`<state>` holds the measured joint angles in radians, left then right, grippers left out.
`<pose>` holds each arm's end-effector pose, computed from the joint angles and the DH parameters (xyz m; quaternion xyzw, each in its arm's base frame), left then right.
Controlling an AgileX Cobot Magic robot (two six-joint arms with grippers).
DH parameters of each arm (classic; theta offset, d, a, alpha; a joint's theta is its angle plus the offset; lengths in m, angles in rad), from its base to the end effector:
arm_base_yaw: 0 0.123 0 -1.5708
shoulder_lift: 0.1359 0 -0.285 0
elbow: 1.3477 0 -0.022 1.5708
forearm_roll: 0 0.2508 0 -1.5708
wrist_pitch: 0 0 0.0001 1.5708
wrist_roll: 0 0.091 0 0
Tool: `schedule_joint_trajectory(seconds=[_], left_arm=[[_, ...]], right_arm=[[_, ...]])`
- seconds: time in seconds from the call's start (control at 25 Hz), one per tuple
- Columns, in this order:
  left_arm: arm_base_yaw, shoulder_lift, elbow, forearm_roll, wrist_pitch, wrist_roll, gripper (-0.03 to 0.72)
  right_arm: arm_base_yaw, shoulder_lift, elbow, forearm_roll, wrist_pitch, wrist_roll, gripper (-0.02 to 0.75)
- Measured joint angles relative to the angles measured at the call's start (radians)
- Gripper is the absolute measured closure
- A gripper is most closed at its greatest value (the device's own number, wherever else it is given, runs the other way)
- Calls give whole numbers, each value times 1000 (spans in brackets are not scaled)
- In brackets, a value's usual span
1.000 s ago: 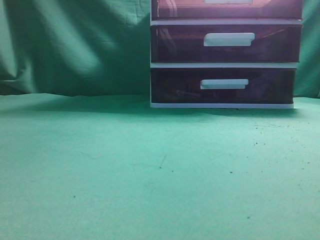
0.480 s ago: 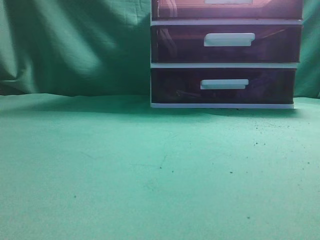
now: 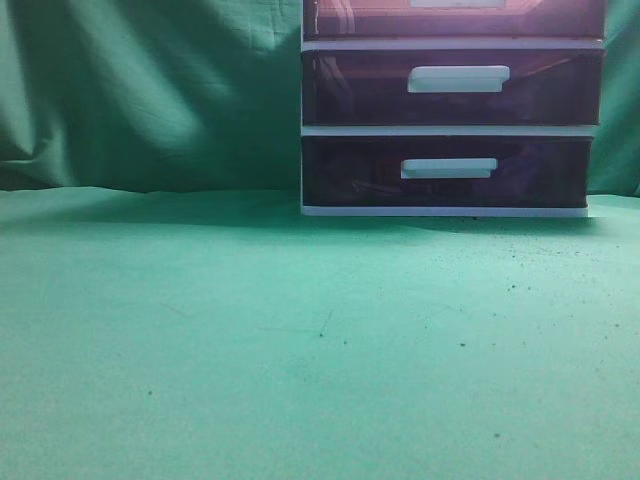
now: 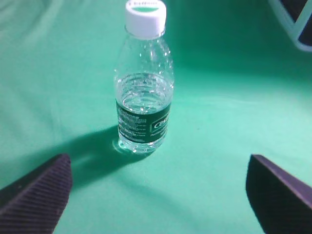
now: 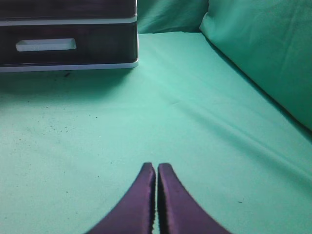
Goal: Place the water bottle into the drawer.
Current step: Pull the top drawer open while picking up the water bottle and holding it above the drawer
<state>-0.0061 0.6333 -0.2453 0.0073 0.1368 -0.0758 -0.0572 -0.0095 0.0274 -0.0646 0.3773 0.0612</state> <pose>0.1237 -0.0007 0.2293 -0.0266 0.8433 -0.0196 0.5364 0.0524 -0.0052 0.1706 0.0306 0.8064 -0.0261 0.5900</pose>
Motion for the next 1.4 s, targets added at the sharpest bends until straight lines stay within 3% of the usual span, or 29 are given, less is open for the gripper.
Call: schedule_joint_trajectory(seconds=[0.24, 0.6, 0.84, 0.96, 1.04, 1.28, 1.4], left_arm=[[0, 198, -12, -60, -218, 2, 46], [0, 576, -151, -90, -369, 8, 46], [73, 757, -220, -144, -467, 13, 46], [80, 814, -244, -85, -479, 13, 46], [78, 839, -256, -8, -480, 13, 119], [71, 856, -270, 54, -486, -5, 133], [71, 856, -270, 57, -487, -5, 258]], right_arm=[[0, 0, 0, 0, 0, 0, 738], [0, 0, 0, 0, 0, 0, 738], [0, 0, 0, 0, 0, 0, 738], [0, 0, 0, 0, 0, 0, 738], [0, 0, 0, 0, 0, 0, 738], [0, 0, 0, 0, 0, 0, 738], [0, 0, 0, 0, 0, 0, 738]])
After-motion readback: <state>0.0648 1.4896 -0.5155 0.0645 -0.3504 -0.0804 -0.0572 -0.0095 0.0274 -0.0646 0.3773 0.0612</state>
